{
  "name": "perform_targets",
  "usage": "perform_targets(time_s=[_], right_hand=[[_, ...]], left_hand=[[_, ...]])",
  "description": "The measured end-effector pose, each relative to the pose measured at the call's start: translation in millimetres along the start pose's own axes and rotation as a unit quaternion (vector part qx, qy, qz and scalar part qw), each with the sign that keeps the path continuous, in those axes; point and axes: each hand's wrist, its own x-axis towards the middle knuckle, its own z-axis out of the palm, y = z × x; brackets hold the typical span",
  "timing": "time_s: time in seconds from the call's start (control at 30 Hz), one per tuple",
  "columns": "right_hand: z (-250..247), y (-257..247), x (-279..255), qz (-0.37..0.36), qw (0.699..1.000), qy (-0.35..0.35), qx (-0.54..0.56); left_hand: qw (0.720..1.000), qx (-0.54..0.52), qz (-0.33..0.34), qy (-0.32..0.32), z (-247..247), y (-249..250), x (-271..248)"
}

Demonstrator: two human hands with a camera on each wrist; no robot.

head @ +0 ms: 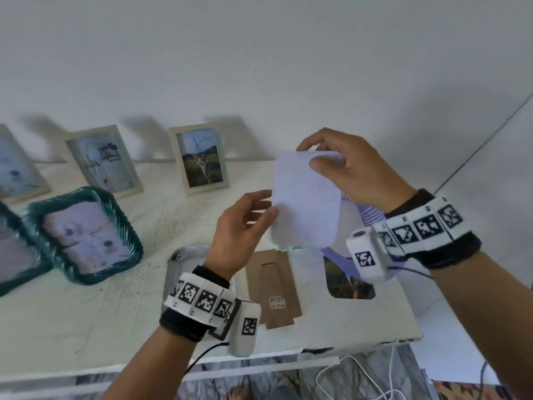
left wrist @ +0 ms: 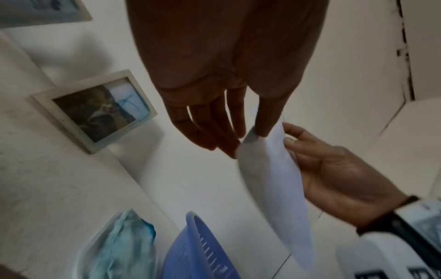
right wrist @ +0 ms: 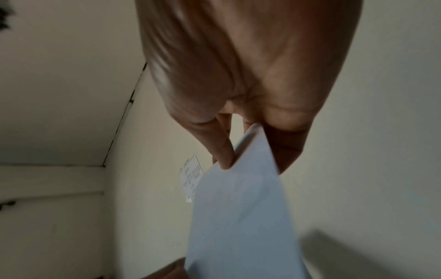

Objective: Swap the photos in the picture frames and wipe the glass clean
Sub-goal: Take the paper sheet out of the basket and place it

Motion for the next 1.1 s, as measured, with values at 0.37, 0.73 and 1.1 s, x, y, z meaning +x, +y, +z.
perform_targets(time_s=[0.37, 0.73, 1.1], right_hand=[[176, -8, -42, 0.131, 0.982, -0.027, 0.132], [251, -15, -68, 0.16, 0.984, -0.07, 0.039], [267, -2, -75, 0.141, 0.984, -0.094, -0.057]], left_hand=[[0.989, 0.014, -0.131, 0.069, -120, -45, -68], [0.931, 0.332, -0.138, 0.06, -143, -93, -99], [0.901, 0.408, -0.143, 0.012, -142, -107, -107]])
